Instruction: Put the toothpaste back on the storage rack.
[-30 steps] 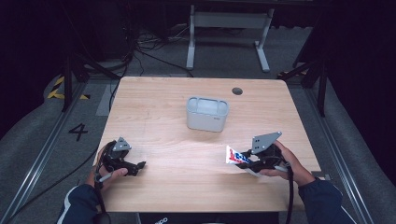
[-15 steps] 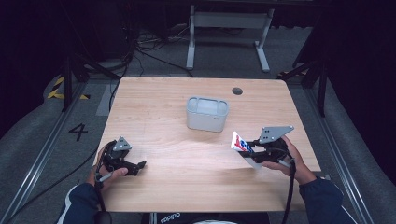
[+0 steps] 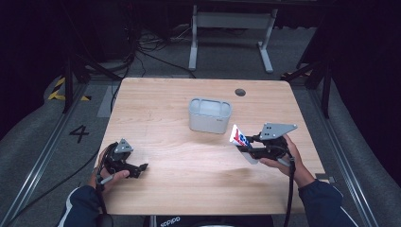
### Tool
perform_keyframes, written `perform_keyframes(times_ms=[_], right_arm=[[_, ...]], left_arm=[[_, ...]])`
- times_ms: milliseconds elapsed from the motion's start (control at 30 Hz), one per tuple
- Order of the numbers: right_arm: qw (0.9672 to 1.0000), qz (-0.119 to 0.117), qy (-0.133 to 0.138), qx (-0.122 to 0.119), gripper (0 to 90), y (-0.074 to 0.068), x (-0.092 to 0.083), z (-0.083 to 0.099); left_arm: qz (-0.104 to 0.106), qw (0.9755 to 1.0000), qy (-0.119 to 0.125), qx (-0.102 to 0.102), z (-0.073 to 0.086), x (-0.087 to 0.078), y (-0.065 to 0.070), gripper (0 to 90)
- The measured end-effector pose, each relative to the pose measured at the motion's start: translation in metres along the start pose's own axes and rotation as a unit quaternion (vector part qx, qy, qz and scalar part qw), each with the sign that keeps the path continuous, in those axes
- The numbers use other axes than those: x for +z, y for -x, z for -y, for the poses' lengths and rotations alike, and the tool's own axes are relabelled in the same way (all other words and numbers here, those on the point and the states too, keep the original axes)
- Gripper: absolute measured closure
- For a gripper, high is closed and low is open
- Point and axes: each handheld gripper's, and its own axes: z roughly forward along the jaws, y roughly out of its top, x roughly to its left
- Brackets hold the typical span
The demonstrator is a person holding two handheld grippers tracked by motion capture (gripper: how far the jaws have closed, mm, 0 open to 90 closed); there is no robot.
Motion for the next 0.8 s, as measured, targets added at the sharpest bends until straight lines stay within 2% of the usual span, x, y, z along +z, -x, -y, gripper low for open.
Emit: perform_keyframes(times_ms=[333, 433, 800], right_arm=[[0.9996, 0.012, 0.024, -0.001, 63.5, 0.002, 0.004, -0.020], [0.9991, 0.023, 0.035, 0.000, 63.6, 0.002, 0.007, -0.027], [0.9970, 0.018, 0.074, -0.011, 63.5, 0.001, 0.017, -0.060]], left_arm=[[0.001, 1.0000, -0.001, -0.001, 0.000, 0.000, 0.000, 0.4], [0.001, 1.0000, 0.000, -0.002, 0.000, 0.000, 0.000, 0.4], [0.001, 1.0000, -0.001, -0.002, 0.000, 0.000, 0.000, 0.4]])
